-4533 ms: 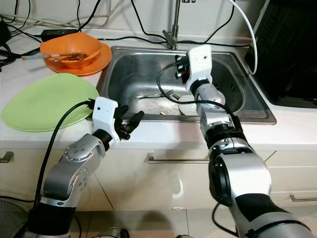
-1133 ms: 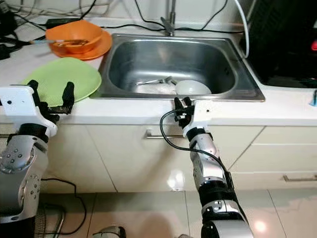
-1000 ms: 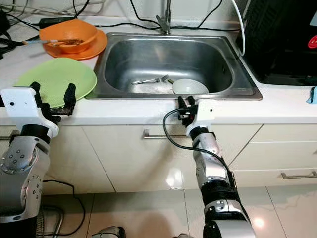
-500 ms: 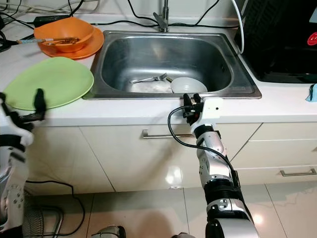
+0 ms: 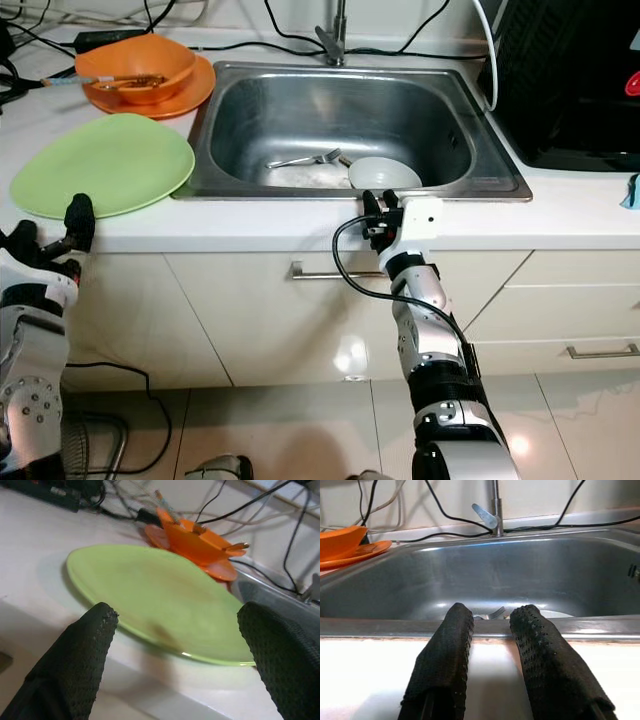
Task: Kitchen organization
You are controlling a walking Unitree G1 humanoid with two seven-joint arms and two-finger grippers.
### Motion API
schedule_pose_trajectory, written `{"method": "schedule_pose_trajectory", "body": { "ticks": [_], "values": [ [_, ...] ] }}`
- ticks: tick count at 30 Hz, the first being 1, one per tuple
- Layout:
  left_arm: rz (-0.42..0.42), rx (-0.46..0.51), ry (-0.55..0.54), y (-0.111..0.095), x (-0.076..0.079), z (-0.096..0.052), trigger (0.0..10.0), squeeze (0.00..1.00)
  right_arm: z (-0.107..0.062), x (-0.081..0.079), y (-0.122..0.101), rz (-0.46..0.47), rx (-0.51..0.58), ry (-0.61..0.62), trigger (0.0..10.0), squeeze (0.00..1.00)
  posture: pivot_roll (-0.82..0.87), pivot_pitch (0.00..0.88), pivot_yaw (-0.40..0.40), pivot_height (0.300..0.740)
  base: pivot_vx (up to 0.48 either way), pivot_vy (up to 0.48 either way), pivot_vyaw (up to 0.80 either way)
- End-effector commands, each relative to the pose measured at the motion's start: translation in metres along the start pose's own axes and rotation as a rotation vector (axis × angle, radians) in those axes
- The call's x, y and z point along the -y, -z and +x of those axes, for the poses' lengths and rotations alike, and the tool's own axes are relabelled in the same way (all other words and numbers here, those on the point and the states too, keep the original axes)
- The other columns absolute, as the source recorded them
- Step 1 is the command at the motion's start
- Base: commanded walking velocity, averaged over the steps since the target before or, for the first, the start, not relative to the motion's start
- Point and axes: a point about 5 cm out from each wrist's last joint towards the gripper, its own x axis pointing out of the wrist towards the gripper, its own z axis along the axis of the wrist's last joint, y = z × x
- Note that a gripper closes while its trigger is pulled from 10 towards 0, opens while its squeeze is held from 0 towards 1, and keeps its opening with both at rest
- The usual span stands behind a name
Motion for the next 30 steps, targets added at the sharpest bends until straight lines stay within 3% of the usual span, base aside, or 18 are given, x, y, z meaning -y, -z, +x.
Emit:
{"method": "schedule_pose_trajectory", "body": {
  "ticks": [1,2,3,11,30],
  "values": [
    [-0.036,-0.020,-0.052,0.000,-0.006,0.002,10.0,1.00,0.000,0.002,0.001,0.000,-0.012,0.003,10.0,0.00,0.06,0.081,-0.030,0.740,0.000,0.000,0.00],
    [-0.036,-0.020,-0.052,0.000,-0.006,0.002,10.0,1.00,0.000,0.002,0.001,0.000,-0.012,0.003,10.0,0.00,0.06,0.081,-0.030,0.740,0.000,0.000,0.00],
    [-0.061,-0.014,-0.068,-0.002,-0.008,0.003,10.0,0.00,0.001,0.002,0.001,0.000,-0.012,0.003,10.0,0.00,0.06,0.079,-0.030,0.740,0.000,0.000,0.00],
    [-0.188,-0.011,-0.096,-0.010,-0.013,0.006,10.0,0.00,0.003,0.000,0.001,0.001,-0.013,-0.007,10.0,0.00,0.07,0.066,-0.032,0.740,0.000,0.000,0.00],
    [-0.226,-0.086,-0.027,-0.013,0.004,0.017,10.0,0.00,0.002,0.002,0.000,-0.003,-0.010,-0.006,10.0,0.00,0.05,0.059,-0.027,0.740,0.000,0.000,0.00]
  ]
}}
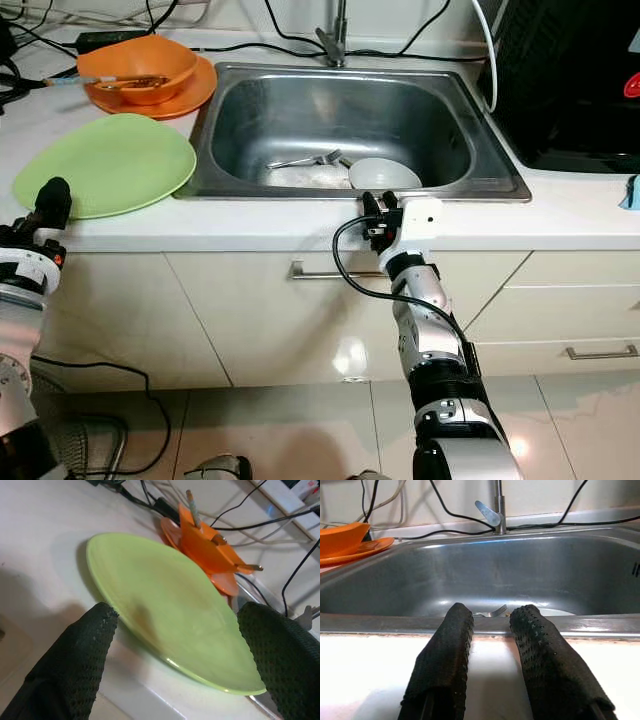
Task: Kitchen organization
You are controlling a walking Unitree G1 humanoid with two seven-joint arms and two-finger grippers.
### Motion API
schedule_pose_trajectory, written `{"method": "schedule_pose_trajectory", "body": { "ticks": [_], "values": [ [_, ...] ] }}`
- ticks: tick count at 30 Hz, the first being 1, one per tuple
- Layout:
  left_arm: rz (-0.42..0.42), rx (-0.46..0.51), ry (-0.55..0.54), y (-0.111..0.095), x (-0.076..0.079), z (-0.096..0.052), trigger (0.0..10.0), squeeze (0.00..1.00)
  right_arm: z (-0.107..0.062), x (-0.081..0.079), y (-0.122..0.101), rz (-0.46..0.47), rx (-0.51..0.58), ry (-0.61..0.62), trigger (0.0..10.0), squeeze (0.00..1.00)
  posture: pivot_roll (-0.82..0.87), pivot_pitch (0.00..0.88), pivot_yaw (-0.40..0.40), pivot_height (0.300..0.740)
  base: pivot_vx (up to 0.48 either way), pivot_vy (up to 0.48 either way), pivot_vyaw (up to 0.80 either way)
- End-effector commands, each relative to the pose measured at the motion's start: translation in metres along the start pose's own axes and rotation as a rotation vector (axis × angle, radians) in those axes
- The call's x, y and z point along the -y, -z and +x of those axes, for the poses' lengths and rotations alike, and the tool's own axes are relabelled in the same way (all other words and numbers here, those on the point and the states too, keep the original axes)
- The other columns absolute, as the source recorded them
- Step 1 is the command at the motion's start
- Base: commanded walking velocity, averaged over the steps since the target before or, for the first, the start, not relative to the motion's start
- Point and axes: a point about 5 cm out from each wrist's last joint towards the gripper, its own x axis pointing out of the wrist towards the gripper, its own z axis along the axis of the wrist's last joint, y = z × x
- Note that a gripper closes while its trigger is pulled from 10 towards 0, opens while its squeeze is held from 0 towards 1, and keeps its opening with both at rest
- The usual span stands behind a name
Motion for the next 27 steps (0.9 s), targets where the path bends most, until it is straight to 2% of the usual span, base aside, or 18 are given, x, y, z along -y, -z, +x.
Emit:
{"method": "schedule_pose_trajectory", "body": {
  "ticks": [1,12,27],
  "values": [
    [-0.012,-0.022,0.017,0.0015,0.0067,0.0028,10.0,0.00,0.0012,0.0015,-0.0019,-0.004,0.004,-0.003,10.0,0.00,0.05,0.059,-0.026,0.740,0.000,0.000,0.00],
    [-0.064,-0.032,0.014,0.0007,0.0099,0.0041,10.0,0.00,0.0016,0.0015,-0.0018,-0.005,0.001,-0.005,10.0,0.00,0.05,0.056,-0.029,0.740,0.000,0.000,0.00],
    [-0.089,-0.059,-0.040,0.0071,0.0019,0.0026,10.0,0.00,0.0007,0.0036,-0.0013,-0.007,-0.004,-0.001,10.0,0.00,0.05,0.066,-0.033,0.740,0.000,0.000,0.00]
  ]
}}
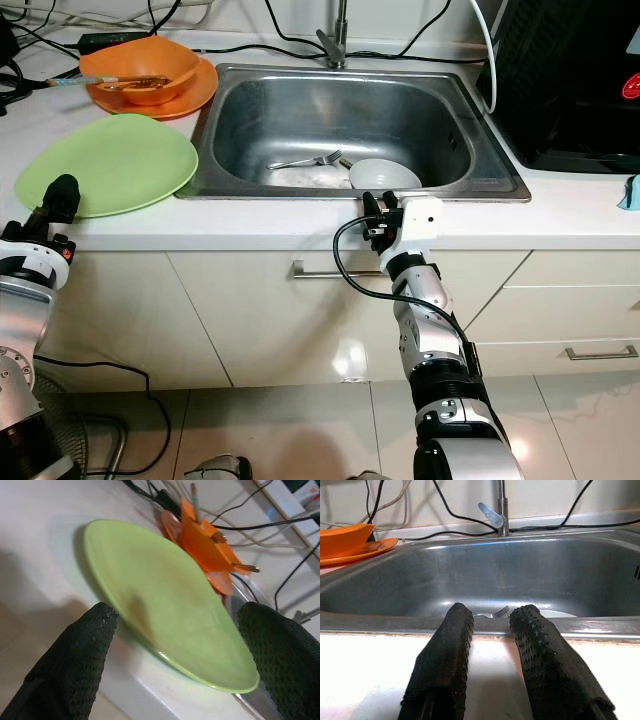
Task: Kitchen organization
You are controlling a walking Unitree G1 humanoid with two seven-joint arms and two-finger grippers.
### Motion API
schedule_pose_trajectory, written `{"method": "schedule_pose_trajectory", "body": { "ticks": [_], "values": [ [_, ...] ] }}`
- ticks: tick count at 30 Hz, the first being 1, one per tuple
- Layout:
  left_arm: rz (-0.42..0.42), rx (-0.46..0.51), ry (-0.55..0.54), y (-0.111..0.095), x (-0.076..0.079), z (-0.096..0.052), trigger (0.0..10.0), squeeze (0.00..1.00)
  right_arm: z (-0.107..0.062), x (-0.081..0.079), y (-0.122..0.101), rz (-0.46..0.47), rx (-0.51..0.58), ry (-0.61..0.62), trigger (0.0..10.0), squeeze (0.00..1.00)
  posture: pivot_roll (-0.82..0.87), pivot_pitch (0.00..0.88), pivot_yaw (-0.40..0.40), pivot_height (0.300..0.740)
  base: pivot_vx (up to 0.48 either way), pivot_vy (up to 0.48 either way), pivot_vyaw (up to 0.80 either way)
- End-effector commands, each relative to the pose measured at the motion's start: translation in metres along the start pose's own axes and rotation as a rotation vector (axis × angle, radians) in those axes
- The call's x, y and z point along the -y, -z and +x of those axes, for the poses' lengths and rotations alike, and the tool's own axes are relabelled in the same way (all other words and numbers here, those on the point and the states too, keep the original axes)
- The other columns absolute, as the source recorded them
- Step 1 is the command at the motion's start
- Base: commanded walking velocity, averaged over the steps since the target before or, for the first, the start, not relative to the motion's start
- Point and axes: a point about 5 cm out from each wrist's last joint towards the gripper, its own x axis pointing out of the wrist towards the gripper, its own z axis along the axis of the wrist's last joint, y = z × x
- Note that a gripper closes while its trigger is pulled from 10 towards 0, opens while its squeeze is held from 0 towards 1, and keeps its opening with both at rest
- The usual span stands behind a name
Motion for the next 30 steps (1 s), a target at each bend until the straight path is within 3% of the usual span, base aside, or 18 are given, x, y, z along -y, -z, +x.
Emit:
{"method": "schedule_pose_trajectory", "body": {
  "ticks": [1,15,30],
  "values": [
    [-0.014,-0.034,-0.026,0.007,-0.003,0.000,10.0,0.00,0.001,0.003,-0.001,-0.004,-0.003,0.005,10.0,0.00,0.05,0.066,-0.033,0.740,0.000,0.000,0.00],
    [-0.073,-0.049,0.008,0.011,0.014,0.011,10.0,0.00,0.000,0.006,-0.003,-0.006,-0.002,0.016,10.0,0.00,0.03,0.076,-0.038,0.740,0.000,0.000,0.00],
    [-0.082,-0.041,-0.039,0.008,0.003,0.006,10.0,0.00,0.000,0.007,-0.002,-0.004,-0.005,0.018,10.0,0.00,0.04,0.086,-0.041,0.740,0.000,0.000,0.00]
  ]
}}
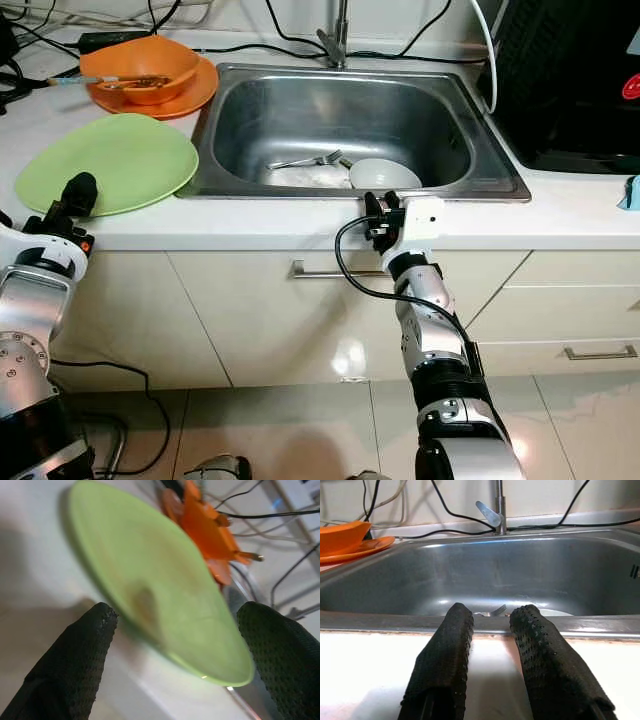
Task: Kitchen organization
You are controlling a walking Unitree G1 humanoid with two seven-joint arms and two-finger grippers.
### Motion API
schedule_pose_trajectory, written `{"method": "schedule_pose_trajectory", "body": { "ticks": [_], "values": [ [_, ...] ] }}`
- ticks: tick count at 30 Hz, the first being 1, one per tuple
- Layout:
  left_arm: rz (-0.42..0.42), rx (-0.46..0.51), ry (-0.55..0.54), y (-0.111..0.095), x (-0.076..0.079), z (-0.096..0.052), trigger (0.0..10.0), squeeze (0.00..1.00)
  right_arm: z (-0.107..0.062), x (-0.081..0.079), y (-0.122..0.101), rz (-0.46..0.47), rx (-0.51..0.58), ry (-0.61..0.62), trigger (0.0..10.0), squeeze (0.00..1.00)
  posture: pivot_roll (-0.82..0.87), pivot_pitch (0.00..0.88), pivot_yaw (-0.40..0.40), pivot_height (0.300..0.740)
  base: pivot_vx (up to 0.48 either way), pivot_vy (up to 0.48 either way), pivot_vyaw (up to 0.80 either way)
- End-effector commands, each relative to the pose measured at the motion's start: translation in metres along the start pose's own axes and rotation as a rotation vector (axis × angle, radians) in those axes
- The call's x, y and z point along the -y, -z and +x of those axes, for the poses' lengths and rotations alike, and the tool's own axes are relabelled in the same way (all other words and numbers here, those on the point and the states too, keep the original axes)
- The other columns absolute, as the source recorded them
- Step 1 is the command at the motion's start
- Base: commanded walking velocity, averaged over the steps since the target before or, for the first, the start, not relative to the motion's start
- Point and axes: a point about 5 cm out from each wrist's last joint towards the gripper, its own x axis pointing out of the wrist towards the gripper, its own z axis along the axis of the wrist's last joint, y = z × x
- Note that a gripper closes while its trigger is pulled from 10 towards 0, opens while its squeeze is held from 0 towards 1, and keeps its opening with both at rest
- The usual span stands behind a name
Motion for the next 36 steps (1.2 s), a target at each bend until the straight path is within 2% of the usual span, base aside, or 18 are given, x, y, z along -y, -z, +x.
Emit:
{"method": "schedule_pose_trajectory", "body": {
  "ticks": [1,32,36],
  "values": [
    [-0.005,0.010,-0.015,-0.003,-0.001,-0.002,10.0,0.00,0.000,0.004,-0.002,0.001,0.001,0.012,10.0,0.00,0.04,0.086,-0.041,0.740,0.000,0.000,0.00],
    [-0.019,-0.035,0.000,0.004,0.013,0.013,10.0,0.00,0.000,0.005,-0.003,0.002,0.004,0.018,10.0,0.00,0.02,0.079,-0.030,0.740,0.000,0.000,0.00],
    [-0.027,-0.039,-0.027,0.006,0.011,0.013,10.0,0.00,0.000,0.005,-0.003,0.000,0.003,0.018,10.0,0.00,0.02,0.073,-0.034,0.740,0.000,0.000,0.00]
  ]
}}
